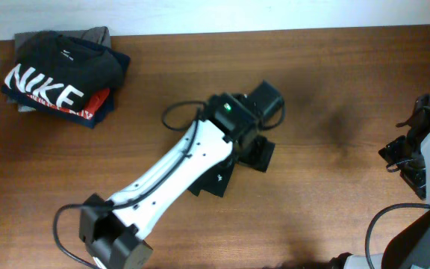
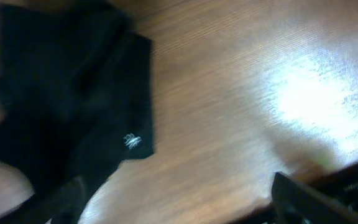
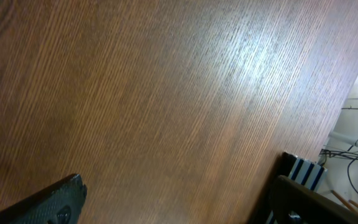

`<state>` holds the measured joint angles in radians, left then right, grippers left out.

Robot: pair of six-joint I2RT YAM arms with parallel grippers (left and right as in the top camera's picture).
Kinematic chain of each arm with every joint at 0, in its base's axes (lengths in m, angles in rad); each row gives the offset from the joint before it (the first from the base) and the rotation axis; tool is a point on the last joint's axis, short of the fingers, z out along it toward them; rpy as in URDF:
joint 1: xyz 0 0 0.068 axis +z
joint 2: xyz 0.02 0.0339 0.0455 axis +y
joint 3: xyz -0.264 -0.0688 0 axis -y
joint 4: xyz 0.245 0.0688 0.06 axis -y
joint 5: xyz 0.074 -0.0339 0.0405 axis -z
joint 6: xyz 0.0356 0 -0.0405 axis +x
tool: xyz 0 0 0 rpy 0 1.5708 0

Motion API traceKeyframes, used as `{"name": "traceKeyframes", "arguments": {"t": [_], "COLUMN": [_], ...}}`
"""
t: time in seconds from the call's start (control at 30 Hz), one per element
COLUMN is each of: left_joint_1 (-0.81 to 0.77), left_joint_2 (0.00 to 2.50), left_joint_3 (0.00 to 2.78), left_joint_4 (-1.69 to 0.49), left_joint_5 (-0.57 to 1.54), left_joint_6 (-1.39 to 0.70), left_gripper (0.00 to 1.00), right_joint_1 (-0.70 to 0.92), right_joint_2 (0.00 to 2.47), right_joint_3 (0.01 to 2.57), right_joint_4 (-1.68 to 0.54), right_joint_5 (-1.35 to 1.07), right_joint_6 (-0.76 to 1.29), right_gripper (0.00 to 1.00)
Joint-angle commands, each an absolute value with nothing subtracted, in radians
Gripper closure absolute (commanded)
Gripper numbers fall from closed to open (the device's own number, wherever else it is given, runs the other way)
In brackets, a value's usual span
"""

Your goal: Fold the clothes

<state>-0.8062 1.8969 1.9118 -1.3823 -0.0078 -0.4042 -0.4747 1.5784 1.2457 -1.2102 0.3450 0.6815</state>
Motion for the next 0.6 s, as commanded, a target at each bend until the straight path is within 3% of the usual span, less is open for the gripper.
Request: {"name": "traceKeyframes", "arguments": {"t": [0.0,0.23,0.33,0.43,0.57], "left_joint_1": [-0.761,-0.567,-0.503,-0.475,-0.47], "left_joint_2": [1.894,1.89,1.892,1.892,1.892], "left_joint_3": [2.048,2.08,2.02,1.905,1.777], "left_joint_4": [-1.488,-1.633,-1.625,-1.57,-1.482], "left_joint_5": [-0.171,-0.196,-0.12,-0.116,-0.104], "left_joint_6": [-0.427,-0.459,-0.451,-0.448,-0.447], "left_gripper": [0.01,0.01,0.23,0.31,0.63], "right_joint_1": [-0.479,-0.479,-0.479,-0.479,-0.479], "right_joint_2": [1.56,1.56,1.56,1.56,1.56], "right_joint_3": [1.262,1.262,1.262,1.262,1.262], "right_joint_4": [-1.211,-1.211,-1.211,-1.211,-1.211], "right_joint_5": [0.347,0.347,0.347,0.347,0.347], "right_joint_6": [0.697,0.697,0.697,0.697,0.697], "right_gripper": [0.01,0.01,0.01,0.01,0.01]}}
